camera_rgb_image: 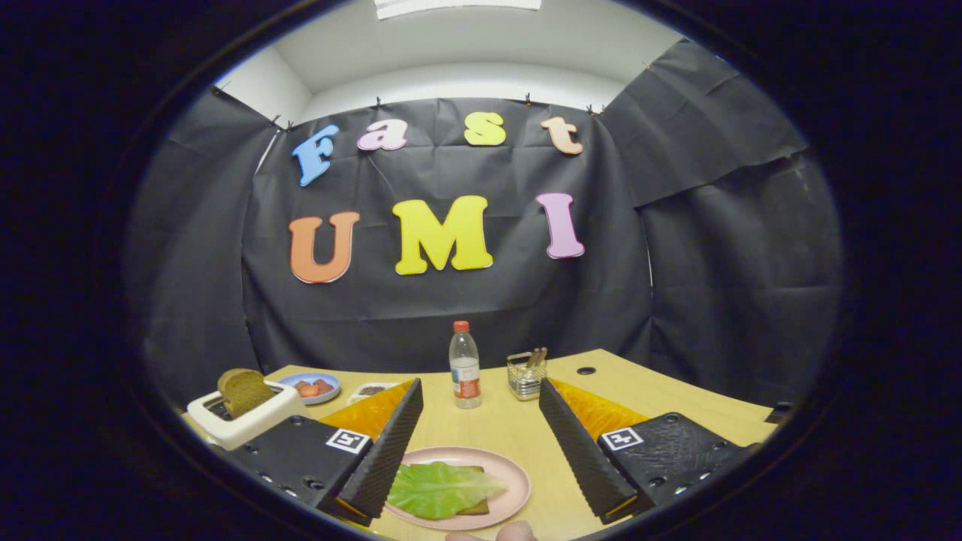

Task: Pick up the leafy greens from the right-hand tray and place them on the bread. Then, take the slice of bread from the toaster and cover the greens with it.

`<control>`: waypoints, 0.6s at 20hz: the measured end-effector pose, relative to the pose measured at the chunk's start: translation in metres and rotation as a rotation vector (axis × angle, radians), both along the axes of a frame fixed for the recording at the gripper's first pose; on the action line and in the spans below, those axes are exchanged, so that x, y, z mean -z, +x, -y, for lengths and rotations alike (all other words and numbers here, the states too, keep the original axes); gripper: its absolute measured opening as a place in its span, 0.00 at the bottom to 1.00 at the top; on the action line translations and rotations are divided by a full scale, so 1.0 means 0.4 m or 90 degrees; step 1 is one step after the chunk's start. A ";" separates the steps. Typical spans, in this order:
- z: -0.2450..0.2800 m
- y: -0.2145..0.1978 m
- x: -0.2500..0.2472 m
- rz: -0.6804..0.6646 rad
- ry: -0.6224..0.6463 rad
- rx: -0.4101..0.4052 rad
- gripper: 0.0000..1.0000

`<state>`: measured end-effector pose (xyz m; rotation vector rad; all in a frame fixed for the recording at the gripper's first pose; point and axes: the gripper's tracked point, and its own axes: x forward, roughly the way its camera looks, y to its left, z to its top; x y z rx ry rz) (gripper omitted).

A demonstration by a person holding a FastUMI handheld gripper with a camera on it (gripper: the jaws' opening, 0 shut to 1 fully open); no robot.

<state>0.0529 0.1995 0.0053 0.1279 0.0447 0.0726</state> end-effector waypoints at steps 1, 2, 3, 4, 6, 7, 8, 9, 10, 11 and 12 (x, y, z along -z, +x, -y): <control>-0.026 -0.013 -0.017 0.001 0.001 -0.005 0.96; -0.065 -0.026 -0.035 0.008 0.004 -0.020 0.95; -0.107 -0.040 -0.053 0.015 0.005 -0.037 0.96; -0.144 -0.043 -0.065 0.018 0.004 -0.050 0.96; -0.223 -0.058 -0.080 0.021 0.003 -0.075 0.96; -0.278 -0.068 -0.081 0.019 0.005 -0.092 0.96; -0.323 -0.075 -0.079 0.014 0.008 -0.107 0.96; -0.376 -0.087 -0.074 0.008 0.013 -0.124 0.96; -0.417 -0.097 -0.070 0.004 0.014 -0.135 0.96; -0.457 -0.106 -0.061 -0.002 0.013 -0.144 0.96; -0.494 -0.111 -0.051 -0.006 0.012 -0.151 0.96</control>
